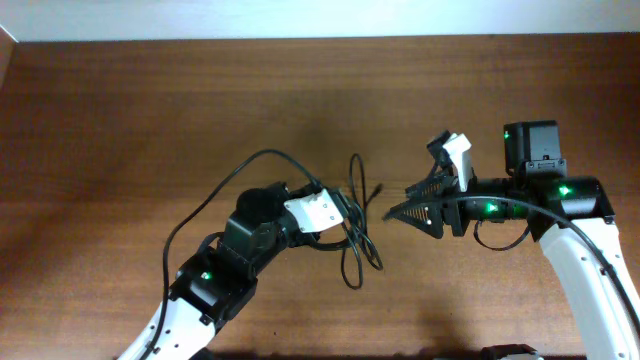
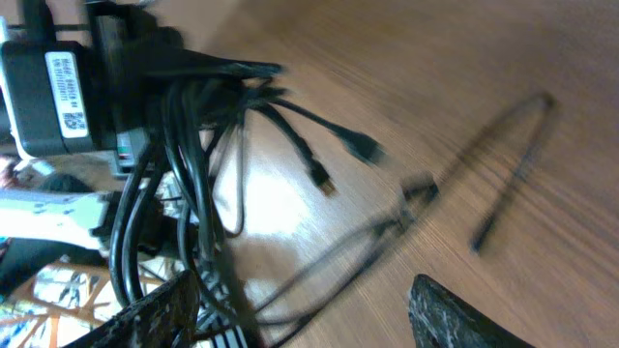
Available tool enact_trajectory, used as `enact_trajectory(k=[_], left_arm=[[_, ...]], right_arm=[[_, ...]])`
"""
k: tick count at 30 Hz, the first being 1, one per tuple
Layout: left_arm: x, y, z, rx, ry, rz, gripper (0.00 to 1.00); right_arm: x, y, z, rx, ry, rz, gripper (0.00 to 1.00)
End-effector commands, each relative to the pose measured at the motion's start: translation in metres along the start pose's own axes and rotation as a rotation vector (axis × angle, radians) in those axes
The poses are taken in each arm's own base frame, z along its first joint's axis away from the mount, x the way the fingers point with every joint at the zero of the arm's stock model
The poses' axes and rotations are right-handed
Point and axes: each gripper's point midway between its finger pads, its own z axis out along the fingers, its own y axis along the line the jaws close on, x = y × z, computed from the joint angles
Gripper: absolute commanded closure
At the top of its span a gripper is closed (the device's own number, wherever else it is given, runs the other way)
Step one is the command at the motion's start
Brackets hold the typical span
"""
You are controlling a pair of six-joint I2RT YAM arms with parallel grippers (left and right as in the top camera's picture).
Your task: Untangle cables
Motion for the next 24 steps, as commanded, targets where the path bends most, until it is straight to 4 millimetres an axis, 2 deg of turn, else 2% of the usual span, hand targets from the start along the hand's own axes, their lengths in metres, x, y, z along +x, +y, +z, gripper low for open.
enact_trajectory(k=[1, 3, 6, 9, 13, 20, 23, 24], left_arm=[[-0.048, -0.009, -0.005, 0.087, -0.230, 0.054, 1.00], [-0.063, -0.004, -0.004, 0.073, -0.301, 0.065, 1.00], [-0.068, 0.000, 0.005, 0.057, -0.324, 0.068, 1.00], [-0.080, 0.007, 0.006, 0.047, -0.381, -0.042, 1.00], [-0.090, 0.011, 0.002, 0.037, -0.427, -0.042, 1.00], [-0.089, 0.006, 0.006, 0.059, -0.425, -0.041, 1.00], [-0.094, 0.009, 0.006, 0.069, -0.444, -0.150, 1.00], [-0.094, 0.008, 0.006, 0.071, -0.445, -0.148, 1.00]], right_arm=[[-0.014, 0.028, -0.004, -0.147, -0.077, -0.137, 0.32], [-0.014, 0.030, -0.005, -0.159, -0.082, -0.138, 0.32], [-0.020, 0.043, -0.008, -0.231, -0.126, -0.200, 0.35], [-0.020, 0.043, -0.008, -0.231, -0.126, -0.200, 0.36], [-0.020, 0.043, -0.008, -0.231, -0.125, -0.198, 0.48], [-0.020, 0.045, -0.008, -0.242, -0.129, -0.192, 0.48], [-0.020, 0.045, -0.008, -0.242, -0.127, -0.189, 0.48], [-0.020, 0.045, -0.008, -0.242, -0.127, -0.189, 0.42]])
